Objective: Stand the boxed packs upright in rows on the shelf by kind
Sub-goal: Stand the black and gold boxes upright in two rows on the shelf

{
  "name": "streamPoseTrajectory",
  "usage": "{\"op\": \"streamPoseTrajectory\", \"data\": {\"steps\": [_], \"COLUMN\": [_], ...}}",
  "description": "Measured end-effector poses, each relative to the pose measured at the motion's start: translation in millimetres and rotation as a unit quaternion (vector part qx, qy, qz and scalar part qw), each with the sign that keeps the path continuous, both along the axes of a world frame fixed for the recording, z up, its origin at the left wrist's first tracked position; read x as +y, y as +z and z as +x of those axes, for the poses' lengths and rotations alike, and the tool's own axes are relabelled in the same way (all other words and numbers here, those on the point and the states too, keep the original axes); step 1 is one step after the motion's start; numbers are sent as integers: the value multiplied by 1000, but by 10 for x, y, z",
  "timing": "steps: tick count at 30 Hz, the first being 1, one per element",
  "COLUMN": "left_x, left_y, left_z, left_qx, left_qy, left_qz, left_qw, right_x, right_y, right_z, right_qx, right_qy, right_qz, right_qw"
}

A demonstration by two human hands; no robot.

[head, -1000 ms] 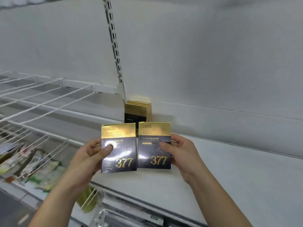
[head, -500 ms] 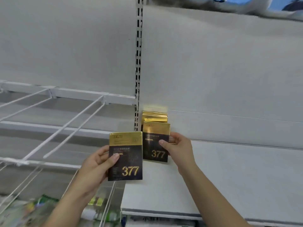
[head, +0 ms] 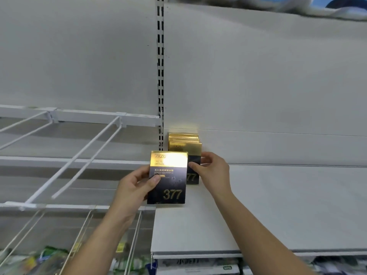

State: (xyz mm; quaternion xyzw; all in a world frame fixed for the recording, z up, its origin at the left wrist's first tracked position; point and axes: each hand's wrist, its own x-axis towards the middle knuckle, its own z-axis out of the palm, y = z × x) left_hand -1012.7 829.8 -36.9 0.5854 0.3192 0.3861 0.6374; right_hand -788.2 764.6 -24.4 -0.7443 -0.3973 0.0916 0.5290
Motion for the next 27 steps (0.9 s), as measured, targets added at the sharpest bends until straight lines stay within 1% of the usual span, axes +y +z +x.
{"op": "streamPoseTrajectory", "data": {"steps": [6,9,11,12,14,16,18,22,25,27], "left_x": [-85,-115,-138,-153,-196,-244,-282,-327,-353,-372], "left_y": [9,37,54,61,74,81,84,68,68,110], "left_z": [46,15,10,20,71,134,180,195,194,154], "left_qx": [-14,-12,-21,-31,-48,-55,-57,-59,-39,-21], "left_qy": [7,15,22,22,13,10,12,21,26,45], "left_qz": [-2,3,10,12,13,8,2,1,8,12], "left_qw": [1000,1000,999,999,999,998,998,998,999,999], "right_x": [4,-196,-401,-488,-630,-700,-729,-739,-713,-679], "right_y": [50,115,150,169,221,246,266,267,228,203], "right_z": [33,-16,-84,-141,-297,-407,-413,-349,-334,-300], "right_qx": [4,23,56,83,143,151,154,206,213,207], "right_qy": [16,-6,-6,13,89,143,135,142,153,133], "right_qz": [-21,-11,38,62,79,65,53,47,32,29], "right_qw": [1000,1000,998,995,983,976,977,967,964,969]}}
